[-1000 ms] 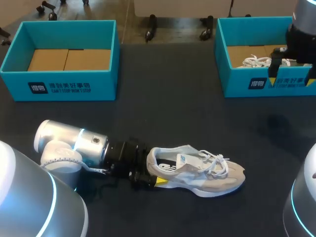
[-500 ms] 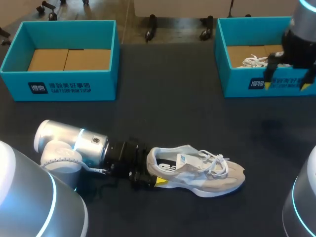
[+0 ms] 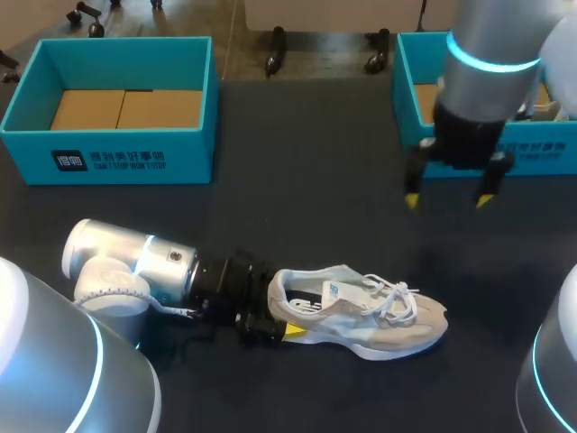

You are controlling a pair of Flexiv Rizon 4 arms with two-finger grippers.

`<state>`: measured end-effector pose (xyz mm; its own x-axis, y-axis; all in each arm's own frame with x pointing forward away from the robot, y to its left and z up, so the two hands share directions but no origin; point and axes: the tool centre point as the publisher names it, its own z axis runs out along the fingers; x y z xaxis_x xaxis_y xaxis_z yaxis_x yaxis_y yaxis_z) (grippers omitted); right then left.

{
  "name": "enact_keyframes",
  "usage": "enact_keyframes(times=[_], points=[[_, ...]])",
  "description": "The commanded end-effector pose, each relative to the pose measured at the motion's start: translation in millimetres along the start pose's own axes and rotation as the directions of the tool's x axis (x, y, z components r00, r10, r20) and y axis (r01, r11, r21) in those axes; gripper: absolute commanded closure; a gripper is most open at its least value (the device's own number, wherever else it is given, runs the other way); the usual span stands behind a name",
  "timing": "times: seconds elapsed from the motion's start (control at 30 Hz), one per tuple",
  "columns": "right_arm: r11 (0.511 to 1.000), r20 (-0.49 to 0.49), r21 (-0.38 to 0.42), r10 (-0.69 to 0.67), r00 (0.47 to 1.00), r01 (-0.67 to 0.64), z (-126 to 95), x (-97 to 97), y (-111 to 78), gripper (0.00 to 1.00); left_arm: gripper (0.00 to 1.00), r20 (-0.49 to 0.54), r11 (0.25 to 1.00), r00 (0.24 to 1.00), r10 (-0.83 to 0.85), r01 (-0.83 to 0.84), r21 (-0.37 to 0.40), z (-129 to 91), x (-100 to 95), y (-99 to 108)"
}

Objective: Take the shoe out of the shoebox, open the shoe tongue, remove and reinsert the insole, then place the shoe into the shoebox

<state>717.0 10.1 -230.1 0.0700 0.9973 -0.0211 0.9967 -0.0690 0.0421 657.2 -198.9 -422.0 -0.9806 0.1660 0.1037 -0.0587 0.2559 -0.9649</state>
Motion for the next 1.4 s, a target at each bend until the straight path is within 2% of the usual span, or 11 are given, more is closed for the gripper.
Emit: enact_keyframes(times=[0.03, 0.6, 0.67, 0.8, 1.0, 1.1, 1.13, 1.4], points=[[0.998, -0.014, -0.034, -0.047, 0.999, 0.047, 14.8, 29.5, -20.9, 0.00, 1.00, -0.002, 1.000, 1.000, 0.000, 0.000, -0.001, -0.8, -2.8, 2.5], [0.998, -0.014, -0.034, -0.047, 0.999, 0.047, 14.8, 29.5, -20.9, 0.00, 1.00, -0.002, 1.000, 1.000, 0.000, 0.000, -0.001, -0.8, -2.8, 2.5], [0.997, 0.032, -0.031, -0.072, 0.997, 0.073, 20.3, 42.0, -28.9, 0.00, 1.00, -0.002, 1.000, 1.000, 0.000, 0.000, -0.001, -0.8, -2.8, 2.5], [0.994, 0.005, -0.028, -0.105, 0.994, 0.106, 31.5, 62.2, -50.7, 0.00, 1.00, -0.002, 1.000, 1.000, 0.000, 0.000, -0.001, -0.8, -2.8, 2.5], [0.989, 0.025, -0.041, -0.139, 0.990, 0.140, 42.7, 96.7, -80.4, 0.00, 1.00, -0.002, 1.000, 1.000, 0.000, 0.000, -0.001, -0.8, -2.8, 2.5], [0.991, 0.029, -0.002, -0.134, 0.991, 0.134, 49.1, 115.6, -87.5, 0.00, 1.00, -0.002, 1.000, 1.000, 0.000, 0.000, -0.001, -0.8, -2.8, 2.5], [0.991, -0.002, 0.024, -0.130, 0.991, 0.130, 50.6, 119.6, -89.3, 0.00, 1.00, -0.002, 1.000, 1.000, 0.000, 0.000, -0.001, -0.8, -2.8, 2.5], [0.991, -0.002, 0.024, -0.130, 0.991, 0.130, 50.6, 119.6, -89.3, 0.00, 1.00, -0.002, 1.000, 1.000, 0.000, 0.000, -0.001, -0.8, -2.8, 2.5]])
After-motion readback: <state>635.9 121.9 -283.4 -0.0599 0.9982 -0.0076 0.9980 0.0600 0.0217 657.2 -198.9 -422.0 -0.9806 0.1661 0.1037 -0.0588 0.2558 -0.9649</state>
